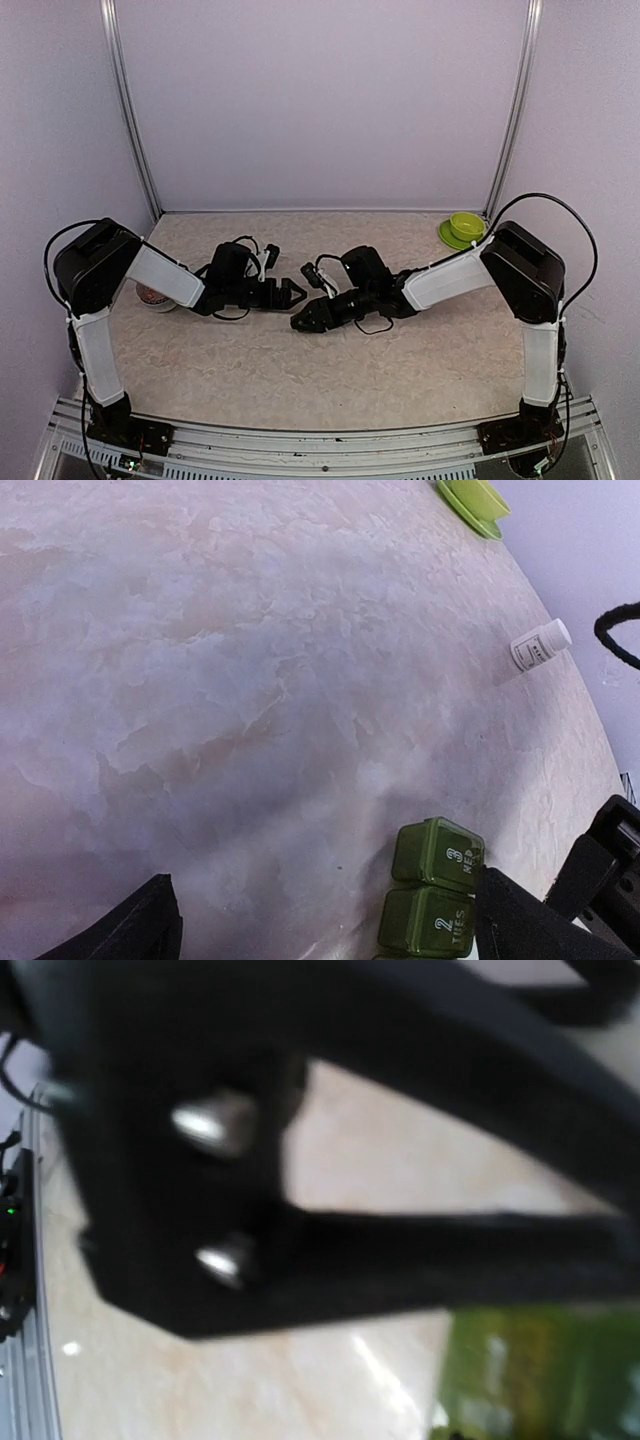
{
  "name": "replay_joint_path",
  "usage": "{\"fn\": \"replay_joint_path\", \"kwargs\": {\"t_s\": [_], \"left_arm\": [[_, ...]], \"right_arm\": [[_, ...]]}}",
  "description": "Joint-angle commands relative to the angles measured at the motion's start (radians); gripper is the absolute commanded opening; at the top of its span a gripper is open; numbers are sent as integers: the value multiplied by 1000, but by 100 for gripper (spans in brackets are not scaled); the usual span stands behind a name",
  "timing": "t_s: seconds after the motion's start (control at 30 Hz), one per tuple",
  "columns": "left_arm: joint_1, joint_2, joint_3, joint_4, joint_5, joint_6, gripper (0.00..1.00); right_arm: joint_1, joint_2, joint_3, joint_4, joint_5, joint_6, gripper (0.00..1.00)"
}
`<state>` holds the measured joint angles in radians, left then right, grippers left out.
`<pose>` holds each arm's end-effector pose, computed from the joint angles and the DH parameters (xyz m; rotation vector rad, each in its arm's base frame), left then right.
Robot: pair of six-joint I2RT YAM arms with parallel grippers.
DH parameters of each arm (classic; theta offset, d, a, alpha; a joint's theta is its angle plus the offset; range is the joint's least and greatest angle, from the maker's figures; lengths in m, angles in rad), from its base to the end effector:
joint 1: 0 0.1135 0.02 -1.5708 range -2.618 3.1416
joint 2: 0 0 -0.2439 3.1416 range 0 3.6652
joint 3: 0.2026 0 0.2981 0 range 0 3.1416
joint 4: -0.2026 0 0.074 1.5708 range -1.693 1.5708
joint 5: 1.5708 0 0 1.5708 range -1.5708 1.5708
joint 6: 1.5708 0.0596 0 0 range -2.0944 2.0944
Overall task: Sort the pills into containers
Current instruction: Adjust the pill container at the center of the board.
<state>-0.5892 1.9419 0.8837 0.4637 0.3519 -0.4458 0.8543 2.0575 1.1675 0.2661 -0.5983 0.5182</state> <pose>0.3308 -0.2458 0.0430 0.3781 2.2589 -0.9513 0.2798 0.3723 0.0679 -0.7802 2.3174 1.3603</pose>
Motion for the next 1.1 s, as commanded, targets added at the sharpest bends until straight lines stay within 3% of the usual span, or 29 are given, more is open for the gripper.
{"fn": "replay_joint_path", "kwargs": {"t_s": [0.0,0.17,0.43,0.67,1.07], "left_arm": [[19,-20,-34,-36,-35,-11,99],[18,-17,-32,-31,-15,-8,99],[7,-1,-21,-28,12,-1,99],[0,8,-21,-12,32,0,99],[31,-26,-67,28,0,-33,99]], "right_arm": [[12,-2,12,44,3,-5,53],[-14,-83,-13,-62,51,-98,53],[-106,-162,-83,-95,106,-91,54],[-129,-47,37,-144,110,-92,61],[-204,166,273,-212,-61,-105,62]]}}
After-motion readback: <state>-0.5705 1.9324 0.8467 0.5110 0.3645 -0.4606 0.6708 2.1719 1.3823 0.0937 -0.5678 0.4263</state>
